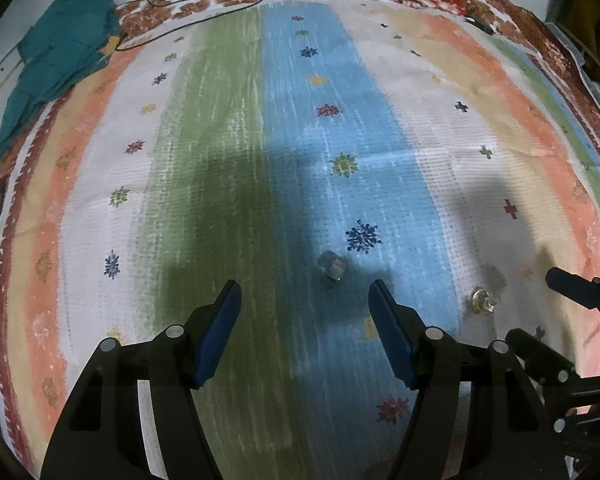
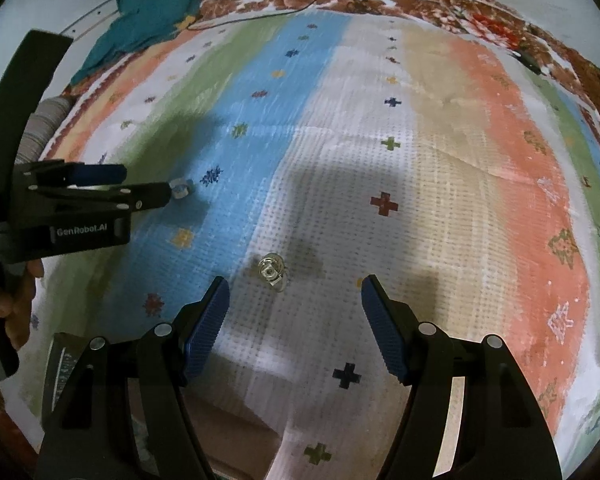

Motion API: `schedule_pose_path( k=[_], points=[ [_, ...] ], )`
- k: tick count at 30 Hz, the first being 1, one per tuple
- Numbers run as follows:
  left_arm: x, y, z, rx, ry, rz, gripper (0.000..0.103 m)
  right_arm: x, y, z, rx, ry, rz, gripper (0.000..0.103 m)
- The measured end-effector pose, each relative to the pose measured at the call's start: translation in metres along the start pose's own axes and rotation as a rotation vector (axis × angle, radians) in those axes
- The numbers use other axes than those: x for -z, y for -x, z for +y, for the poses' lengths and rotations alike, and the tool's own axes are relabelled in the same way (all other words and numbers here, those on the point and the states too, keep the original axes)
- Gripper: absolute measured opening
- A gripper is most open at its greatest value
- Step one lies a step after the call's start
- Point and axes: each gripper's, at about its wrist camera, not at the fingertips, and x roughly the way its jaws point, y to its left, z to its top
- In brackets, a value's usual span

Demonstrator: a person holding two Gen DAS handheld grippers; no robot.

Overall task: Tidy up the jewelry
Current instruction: 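Move the right tool toward the silver ring charm while the left tool approaches the silver cube bead, then close the right tool on the silver ring charm while the left tool grasps the silver cube bead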

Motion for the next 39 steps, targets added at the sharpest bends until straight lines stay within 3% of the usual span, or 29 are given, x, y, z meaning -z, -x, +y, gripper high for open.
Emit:
schedule_pose_path(
  k=[7,10,14,17,20,22,26,39],
  points=[
    [-0.007,-0.006,-0.005,0.023,-0.011,0.009,0.063,-0.004,-0.015,0.01,-0.033,0.04,0.058,0.068],
    [-0.007,-0.013,-0.009,0.017,-0.028,0.027,0.057,-0.004,-0.021,0.009,-0.036,0.039,0.075,0.059],
    [-0.005,-0.018,-0.01,0.009,-0.039,0.04,0.048,-0.005,-0.025,0.007,-0.036,0.04,0.088,0.056],
    [-0.004,-0.021,-0.013,0.004,-0.058,0.041,0.037,-0.008,-0.025,0.008,-0.049,0.04,0.086,0.048],
    [-0.003,-0.025,-0.018,-0.01,-0.081,0.045,0.035,-0.009,-0.028,0.008,-0.046,0.046,0.087,0.039],
    [-0.004,-0.027,-0.021,-0.005,-0.085,0.04,0.03,-0.009,-0.029,0.005,-0.038,0.032,0.087,0.027],
    [-0.006,-0.028,-0.03,0.01,-0.118,0.034,0.008,-0.01,-0.029,-0.001,-0.053,-0.005,0.088,0.016],
    [0.0,-0.014,-0.031,0.006,-0.13,0.014,0.008,-0.006,-0.016,-0.01,-0.062,-0.043,0.056,0.012]
  ],
)
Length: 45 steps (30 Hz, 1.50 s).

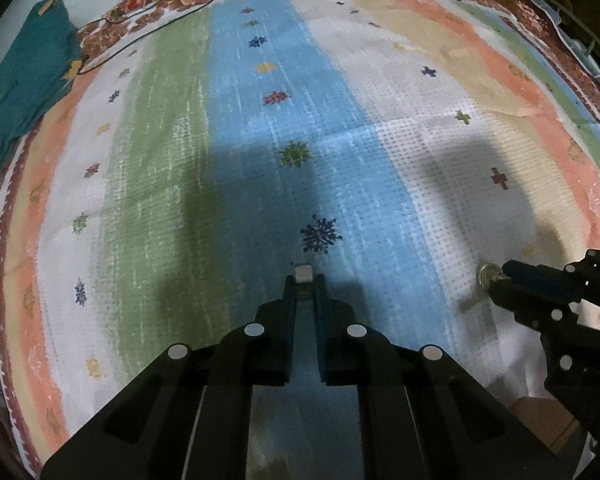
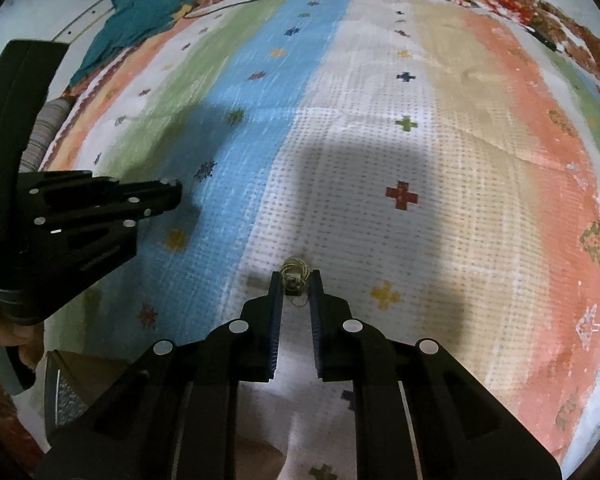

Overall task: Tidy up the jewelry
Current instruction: 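Close the right tool on the silver ring charm while the left tool grasps the silver cube bead, then carry the silver charm and silver cube over the silver tin with both tools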

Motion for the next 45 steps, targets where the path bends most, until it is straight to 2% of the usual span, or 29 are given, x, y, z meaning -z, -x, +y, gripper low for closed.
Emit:
schedule_pose_path(
  k=[17,32,45],
  points=[
    [0.018,0.053,-0.009,0.02,-0.017,-0.078,0.008,0.02,0.043,0.003,0.067,-0.014,-0.081,0.011],
    [0.035,0.088,-0.021,0.042,-0.027,-0.13,0.008,0.034,0.066,0.005,0.085,-0.037,-0.122,0.011],
    [0.059,0.131,-0.029,0.098,-0.029,-0.198,0.008,0.05,0.104,0.02,0.079,-0.035,-0.218,0.011]
  ],
)
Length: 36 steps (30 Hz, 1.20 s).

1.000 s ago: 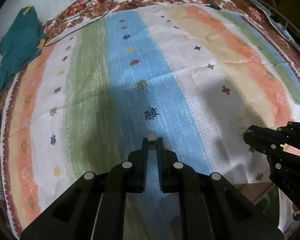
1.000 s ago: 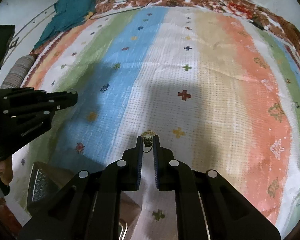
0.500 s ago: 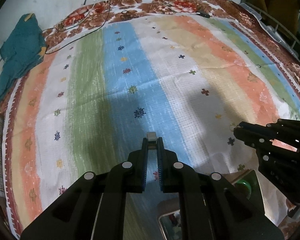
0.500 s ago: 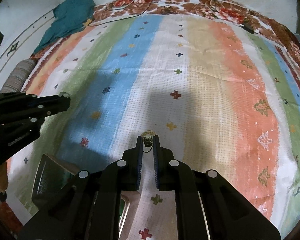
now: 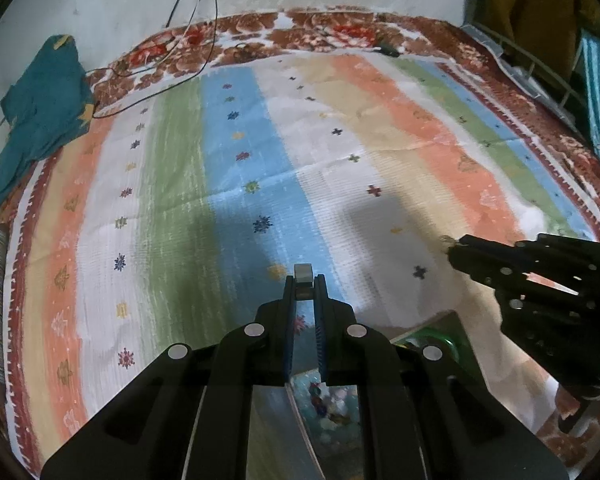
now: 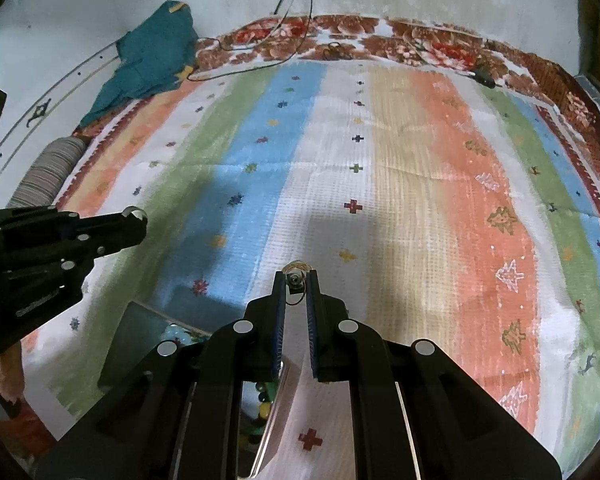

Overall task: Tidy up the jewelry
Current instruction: 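Carry the silver charm and silver cube over the silver tin with both tools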

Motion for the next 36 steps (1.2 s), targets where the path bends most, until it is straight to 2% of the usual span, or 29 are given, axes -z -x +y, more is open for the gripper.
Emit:
schedule_pose_path(
  k=[12,25,33,36],
  points=[
    [0.019,0.039,-0.017,0.048,-0.027,-0.061,0.008,0.016,0.022,0.013,-0.025,0.025,-0.022,0.011],
    [0.037,0.062,-0.027,0.062,-0.041,-0.095,0.008,0.032,0.038,0.027,-0.07,0.052,-0.034,0.011],
    [0.043,0.07,-0.023,0.107,0.01,-0.098,0.008,0.04,0.043,0.037,-0.114,0.072,-0.021,0.011],
    [0.044,0.072,-0.019,0.111,0.04,-0.095,0.012,0.044,0.043,0.039,-0.116,0.076,-0.008,0.012]
  ],
)
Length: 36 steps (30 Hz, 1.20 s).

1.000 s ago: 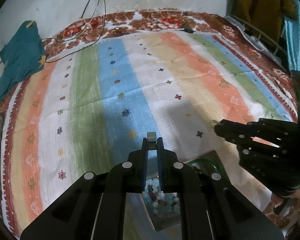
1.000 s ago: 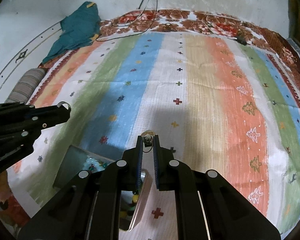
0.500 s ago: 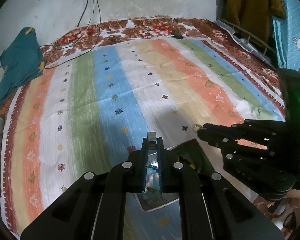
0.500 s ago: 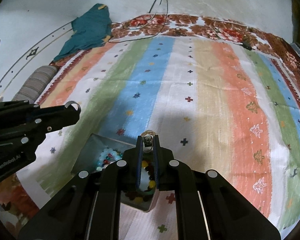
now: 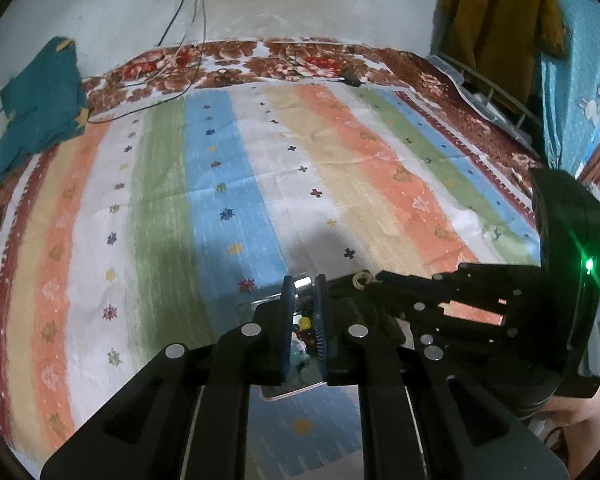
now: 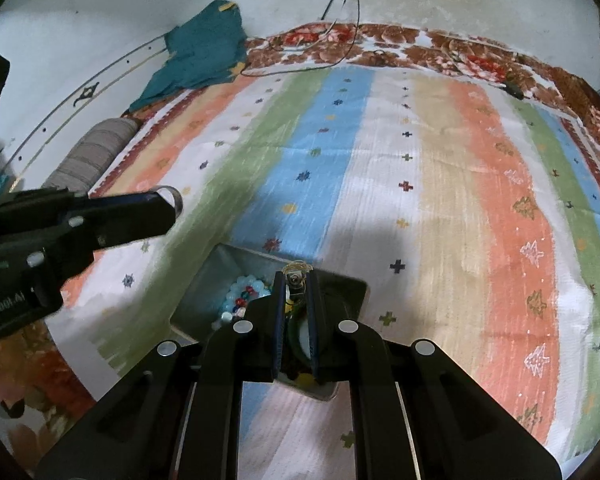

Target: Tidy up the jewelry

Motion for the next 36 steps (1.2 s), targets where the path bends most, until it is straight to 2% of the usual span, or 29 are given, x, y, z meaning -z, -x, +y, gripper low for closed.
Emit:
schedule_pose_path(
  k=[1,2,3,4,11,16,18,20,28,30,33,36],
  points=[
    [0.001,0.001,0.0,-0.003,0.002,-0.002,0.014,0.001,0.001,0.001,0.003,0.003,0.002,0.013],
    [0.002,0.002,0.001,-0.006,0.006,-0.004,0.017,0.003,0.003,0.001,0.009,0.006,0.001,0.022],
    [0.003,0.004,0.003,-0.004,0.013,-0.004,0.021,0.004,0.005,0.002,0.017,0.009,-0.003,0.035],
    [0.004,0.005,0.004,-0.005,0.016,-0.004,0.022,0.006,0.008,0.002,0.026,0.013,-0.011,0.039],
    [0.013,0.016,0.005,-0.011,0.025,-0.017,0.033,0.012,0.018,-0.001,0.03,-0.006,-0.019,0.043],
    [0.02,0.022,0.005,-0.016,0.025,-0.022,0.042,0.016,0.027,-0.007,0.041,-0.027,-0.039,0.054],
    [0.022,0.023,0.005,-0.02,0.027,-0.021,0.049,0.017,0.03,-0.008,0.049,-0.031,-0.05,0.058],
    [0.024,0.024,0.007,-0.022,0.029,-0.02,0.051,0.018,0.034,-0.009,0.055,-0.029,-0.06,0.061],
    [0.033,0.033,0.008,-0.025,0.03,-0.027,0.073,0.029,0.048,-0.007,0.069,-0.013,-0.081,0.075],
    [0.036,0.036,0.01,-0.025,0.037,-0.029,0.084,0.031,0.052,-0.007,0.082,-0.006,-0.087,0.079],
    [0.042,0.039,0.012,-0.024,0.044,-0.029,0.093,0.036,0.056,-0.006,0.089,-0.002,-0.093,0.086],
    [0.048,0.042,0.014,-0.031,0.047,-0.032,0.097,0.039,0.059,-0.007,0.085,-0.003,-0.098,0.091]
  ],
)
